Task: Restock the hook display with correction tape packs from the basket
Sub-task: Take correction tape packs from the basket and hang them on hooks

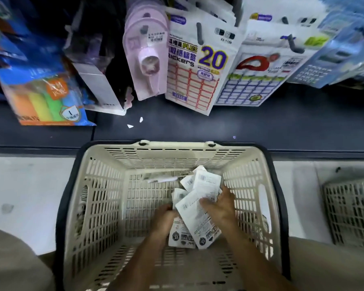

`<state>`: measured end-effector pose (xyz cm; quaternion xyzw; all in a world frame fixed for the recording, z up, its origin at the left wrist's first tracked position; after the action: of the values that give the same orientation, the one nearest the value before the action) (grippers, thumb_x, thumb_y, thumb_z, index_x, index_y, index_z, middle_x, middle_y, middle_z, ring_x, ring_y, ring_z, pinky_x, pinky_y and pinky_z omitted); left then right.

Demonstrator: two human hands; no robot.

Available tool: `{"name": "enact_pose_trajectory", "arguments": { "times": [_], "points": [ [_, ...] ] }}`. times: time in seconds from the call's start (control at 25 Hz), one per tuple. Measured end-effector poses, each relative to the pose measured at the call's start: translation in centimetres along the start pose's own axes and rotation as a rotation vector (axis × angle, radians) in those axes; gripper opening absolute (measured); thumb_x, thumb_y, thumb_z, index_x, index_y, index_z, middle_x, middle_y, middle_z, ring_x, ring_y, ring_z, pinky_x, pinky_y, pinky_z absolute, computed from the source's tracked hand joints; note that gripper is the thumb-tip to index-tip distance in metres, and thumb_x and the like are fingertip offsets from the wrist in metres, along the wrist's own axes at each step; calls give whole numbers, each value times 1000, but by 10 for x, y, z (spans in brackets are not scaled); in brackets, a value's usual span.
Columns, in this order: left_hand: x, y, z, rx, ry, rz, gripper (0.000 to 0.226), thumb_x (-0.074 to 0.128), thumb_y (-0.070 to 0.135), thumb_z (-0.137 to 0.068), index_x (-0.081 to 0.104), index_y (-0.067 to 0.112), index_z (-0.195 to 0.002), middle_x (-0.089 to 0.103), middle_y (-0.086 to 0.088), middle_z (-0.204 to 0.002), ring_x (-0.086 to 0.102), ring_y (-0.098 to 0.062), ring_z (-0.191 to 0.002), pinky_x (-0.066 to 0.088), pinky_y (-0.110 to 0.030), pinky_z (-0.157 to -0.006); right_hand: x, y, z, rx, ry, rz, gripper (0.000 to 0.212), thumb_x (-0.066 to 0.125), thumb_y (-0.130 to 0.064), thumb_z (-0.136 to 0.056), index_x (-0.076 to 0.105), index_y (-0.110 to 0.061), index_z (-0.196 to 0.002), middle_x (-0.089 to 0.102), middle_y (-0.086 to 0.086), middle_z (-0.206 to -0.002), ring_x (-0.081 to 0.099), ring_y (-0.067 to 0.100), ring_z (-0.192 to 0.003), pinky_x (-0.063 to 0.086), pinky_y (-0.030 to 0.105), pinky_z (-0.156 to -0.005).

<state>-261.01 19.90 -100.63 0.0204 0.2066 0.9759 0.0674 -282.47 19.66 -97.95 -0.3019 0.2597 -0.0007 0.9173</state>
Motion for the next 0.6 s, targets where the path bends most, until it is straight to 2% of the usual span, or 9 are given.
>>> {"name": "enact_pose_trajectory", "arguments": {
  "times": [0.04, 0.12, 0.16, 0.24, 0.32, 0.4, 0.52, 0.6],
  "points": [
    [5, -3, 0, -47, -45, 117, 49, 67, 39, -85, 70, 3, -116, 71, -31, -110, 69, -44, -97, 55, -52, -89, 1, 1, -3, 21, -21, -13, 69, 82, -17, -79, 46, -20, -138, 63, 7, -122, 67, 28, -100, 58, 48, -88],
    [13, -6, 0, -85, -128, 248, 69, 56, 65, -87, 65, 10, -128, 68, -27, -124, 64, -45, -113, 50, -56, -99, 1, 3, -7, 73, -38, -64, 60, 82, -17, -79, 50, -18, -130, 71, 7, -116, 70, 27, -94, 59, 47, -85],
    [12, -2, -2, -30, -137, 197, 78, 63, 70, -79, 60, 15, -133, 68, -21, -126, 64, -42, -117, 50, -59, -101, 0, 4, -9, 99, -38, -64, 56, 82, -17, -79, 51, -17, -125, 72, 7, -112, 70, 27, -93, 60, 45, -81],
    [13, 8, 1, 70, -182, 80, 85, 82, 65, -62, 61, 20, -131, 73, -14, -120, 70, -38, -109, 54, -61, -96, 3, 11, -6, 149, -92, -14, 45, 82, -21, -81, 54, -20, -117, 71, 4, -105, 69, 24, -87, 56, 33, -66],
    [21, 5, 7, 46, -273, 35, 74, 84, 57, -62, 68, 18, -122, 78, -10, -110, 75, -31, -101, 57, -53, -94, 6, 20, -1, 186, -123, -30, 36, 81, -22, -83, 58, -19, -110, 70, 1, -98, 69, 18, -80, 49, 25, -57],
    [22, 4, 10, 36, -288, 12, 65, 84, 48, -62, 72, 16, -117, 80, -8, -103, 77, -28, -95, 60, -45, -87, 6, 26, 3, 199, -101, -123, 35, 82, -16, -81, 60, -16, -109, 71, 3, -98, 70, 21, -82, 52, 28, -60],
    [15, 7, 6, 44, -153, -67, 45, 90, 41, -64, 77, 18, -101, 81, 1, -85, 78, -16, -74, 59, -26, -59, 8, 22, 12, 166, -130, -277, 42, 76, -8, -85, 58, -23, -120, 74, 0, -107, 73, 21, -89, 56, 27, -58],
    [12, 4, 3, 41, -90, -44, 34, 92, 29, -68, 78, 16, -95, 80, 1, -80, 78, -15, -70, 57, -23, -53, 13, 20, 19, 153, -199, -291, 33, 69, -17, -92, 64, -30, -122, 77, 1, -107, 75, 24, -91, 61, 35, -66]
  ]
}}
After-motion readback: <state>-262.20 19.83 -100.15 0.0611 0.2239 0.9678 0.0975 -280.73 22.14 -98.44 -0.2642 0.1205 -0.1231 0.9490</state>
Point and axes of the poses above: each hand's wrist, its own z-axis away from the middle knuckle, its own x-axis out of the palm, y = z × x, the point moved 10 cm from there along -z, towards the middle knuckle
